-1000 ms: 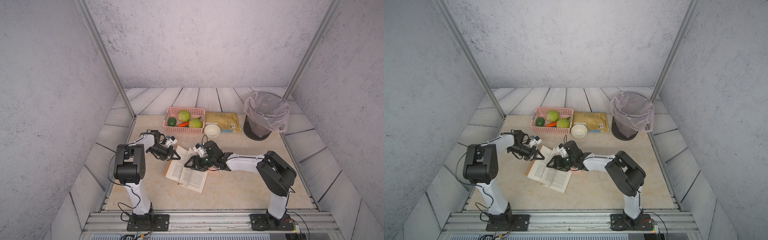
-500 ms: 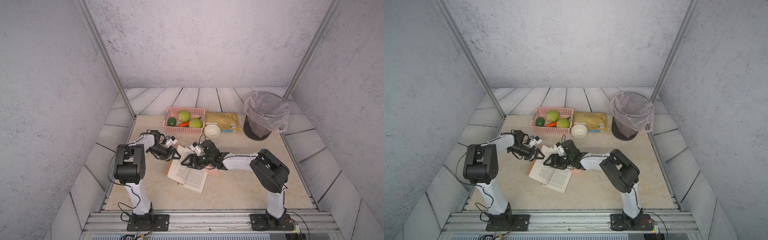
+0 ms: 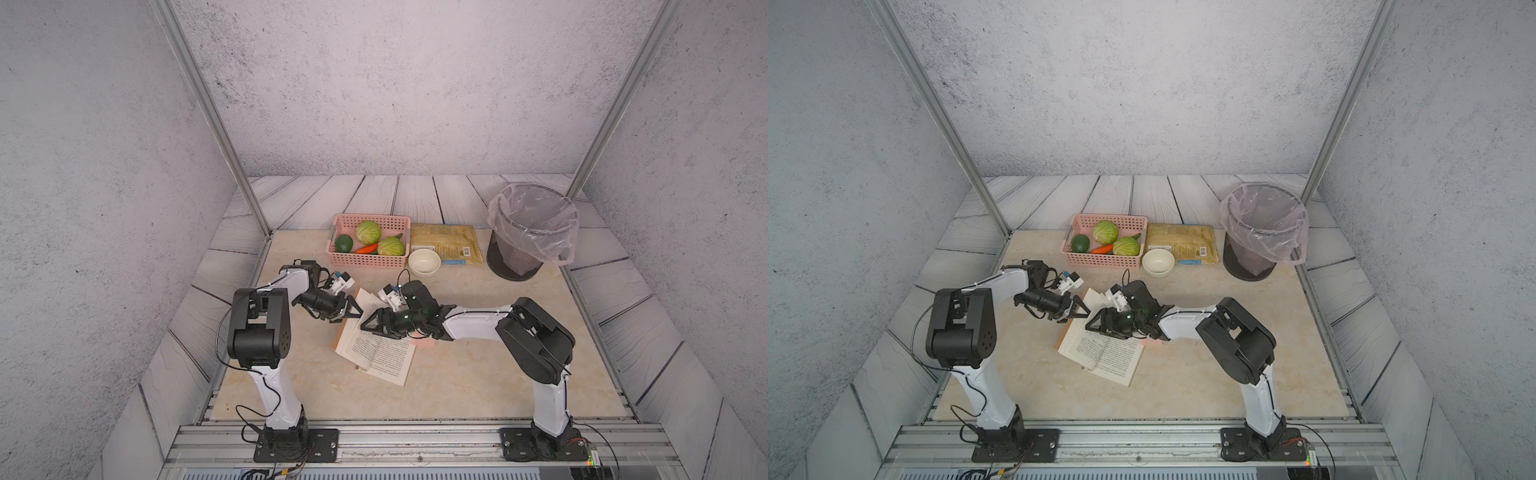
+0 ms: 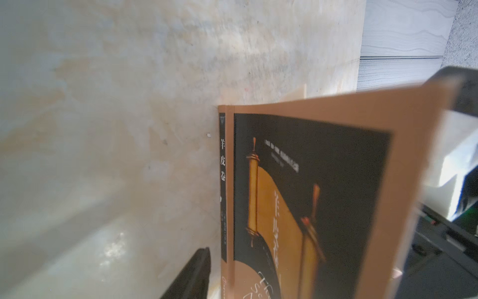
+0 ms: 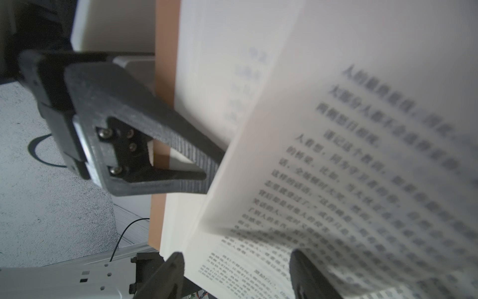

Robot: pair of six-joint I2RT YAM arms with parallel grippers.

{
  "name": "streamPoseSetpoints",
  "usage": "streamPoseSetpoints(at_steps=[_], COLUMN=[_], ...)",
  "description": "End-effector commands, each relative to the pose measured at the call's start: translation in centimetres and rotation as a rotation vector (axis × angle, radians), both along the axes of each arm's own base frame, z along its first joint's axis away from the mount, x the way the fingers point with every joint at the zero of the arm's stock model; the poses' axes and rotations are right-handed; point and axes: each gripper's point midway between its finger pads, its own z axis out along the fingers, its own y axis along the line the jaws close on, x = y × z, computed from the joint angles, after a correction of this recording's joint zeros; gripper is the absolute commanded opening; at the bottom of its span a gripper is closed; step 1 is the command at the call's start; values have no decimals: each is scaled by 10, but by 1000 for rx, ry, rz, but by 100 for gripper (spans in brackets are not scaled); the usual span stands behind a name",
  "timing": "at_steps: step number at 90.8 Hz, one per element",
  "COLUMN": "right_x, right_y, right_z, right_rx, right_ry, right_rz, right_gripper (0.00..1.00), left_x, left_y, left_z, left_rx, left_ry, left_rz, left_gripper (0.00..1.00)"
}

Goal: Peel off the used sticky note
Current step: Turn the page of the book at the center of the board.

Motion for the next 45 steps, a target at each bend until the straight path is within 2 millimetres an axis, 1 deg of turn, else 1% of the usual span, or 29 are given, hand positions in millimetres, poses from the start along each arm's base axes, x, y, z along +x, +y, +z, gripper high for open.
streamPoseSetpoints(at_steps=[1, 13, 45], right_x=[-3, -3, -3], right_y=[2, 3, 4], right_z=[-10, -10, -9], right_rx=[-14, -13, -10], right_ry=[12, 11, 10], right_rz=[6, 10, 7], right_gripper=[69, 69, 69], left_x=[-2, -3, 0], left_y=[4, 4, 13], left_z=[3, 8, 20], left_rx=[-15, -30, -49], left_ry=[3, -3, -32], left_rz=[5, 7, 36], left_gripper=[60, 64, 65])
